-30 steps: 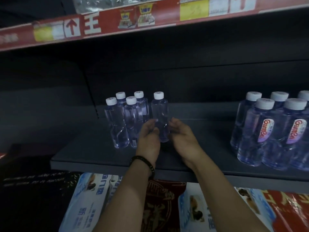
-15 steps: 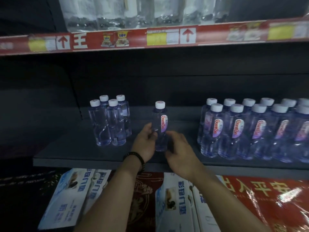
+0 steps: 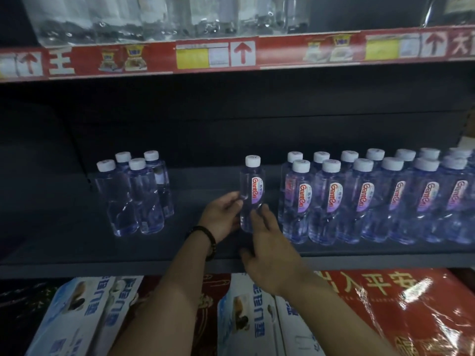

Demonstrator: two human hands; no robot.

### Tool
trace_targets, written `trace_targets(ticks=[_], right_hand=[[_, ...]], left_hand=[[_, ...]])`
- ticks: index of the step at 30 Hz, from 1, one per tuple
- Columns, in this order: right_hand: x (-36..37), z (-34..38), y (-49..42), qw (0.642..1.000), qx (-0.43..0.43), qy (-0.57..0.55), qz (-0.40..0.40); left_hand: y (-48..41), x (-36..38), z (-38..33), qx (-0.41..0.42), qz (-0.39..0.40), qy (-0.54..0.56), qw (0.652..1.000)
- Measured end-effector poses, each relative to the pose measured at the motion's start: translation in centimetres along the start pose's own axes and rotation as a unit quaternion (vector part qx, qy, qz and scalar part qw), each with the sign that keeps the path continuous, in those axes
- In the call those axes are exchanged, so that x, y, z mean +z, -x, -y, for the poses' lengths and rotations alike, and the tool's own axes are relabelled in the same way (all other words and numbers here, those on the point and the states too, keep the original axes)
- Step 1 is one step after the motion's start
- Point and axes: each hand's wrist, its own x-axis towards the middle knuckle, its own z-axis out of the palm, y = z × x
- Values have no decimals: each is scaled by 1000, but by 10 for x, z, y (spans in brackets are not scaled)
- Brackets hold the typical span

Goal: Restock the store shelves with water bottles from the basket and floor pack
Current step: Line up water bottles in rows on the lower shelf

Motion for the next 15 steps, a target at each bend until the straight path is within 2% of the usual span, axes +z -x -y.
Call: trace_targets(ticks=[4, 15], right_hand=[[3, -1, -2, 1000, 3, 0, 13], [-2, -12, -6, 999, 22, -14, 24]], left_hand=[[-16, 9, 5, 14, -21, -31, 999], [-32, 21, 6, 16, 12, -6, 1000]])
